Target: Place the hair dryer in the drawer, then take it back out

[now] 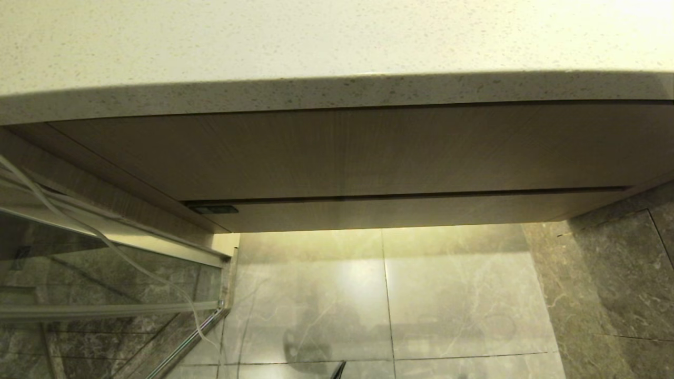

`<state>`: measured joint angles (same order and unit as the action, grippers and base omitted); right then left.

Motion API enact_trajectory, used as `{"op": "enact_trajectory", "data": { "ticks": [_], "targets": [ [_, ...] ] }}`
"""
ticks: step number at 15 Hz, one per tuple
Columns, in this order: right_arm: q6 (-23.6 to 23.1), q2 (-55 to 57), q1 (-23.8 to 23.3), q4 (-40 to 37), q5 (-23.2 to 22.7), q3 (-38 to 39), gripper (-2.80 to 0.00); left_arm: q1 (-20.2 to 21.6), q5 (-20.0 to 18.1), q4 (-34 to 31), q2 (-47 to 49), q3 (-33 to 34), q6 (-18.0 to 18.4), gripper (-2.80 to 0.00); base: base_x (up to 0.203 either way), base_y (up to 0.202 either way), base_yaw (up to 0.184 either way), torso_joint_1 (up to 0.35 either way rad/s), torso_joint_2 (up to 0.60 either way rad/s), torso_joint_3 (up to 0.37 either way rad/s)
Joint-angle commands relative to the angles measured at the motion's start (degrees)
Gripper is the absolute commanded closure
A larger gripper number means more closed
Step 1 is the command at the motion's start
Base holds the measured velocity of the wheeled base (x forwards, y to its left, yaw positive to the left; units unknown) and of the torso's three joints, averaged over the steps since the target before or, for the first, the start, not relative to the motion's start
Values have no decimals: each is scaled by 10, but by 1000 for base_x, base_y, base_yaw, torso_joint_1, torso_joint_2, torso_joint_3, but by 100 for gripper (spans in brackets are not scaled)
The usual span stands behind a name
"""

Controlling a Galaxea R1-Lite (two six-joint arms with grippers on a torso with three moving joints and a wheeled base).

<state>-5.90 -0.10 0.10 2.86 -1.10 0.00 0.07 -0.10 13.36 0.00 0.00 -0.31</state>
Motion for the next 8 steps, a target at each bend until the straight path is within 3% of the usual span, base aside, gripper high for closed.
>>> {"op": "enact_trajectory", "data": {
  "ticks": [1, 8],
  "targets": [
    [-1, 0, 0, 0, 0, 1, 0, 0, 0, 1, 0, 23, 0, 0, 0, 0, 0, 0, 0, 0],
    [2, 0, 1, 0, 0, 1, 0, 0, 0, 1, 0, 23, 0, 0, 0, 0, 0, 0, 0, 0]
  ]
}}
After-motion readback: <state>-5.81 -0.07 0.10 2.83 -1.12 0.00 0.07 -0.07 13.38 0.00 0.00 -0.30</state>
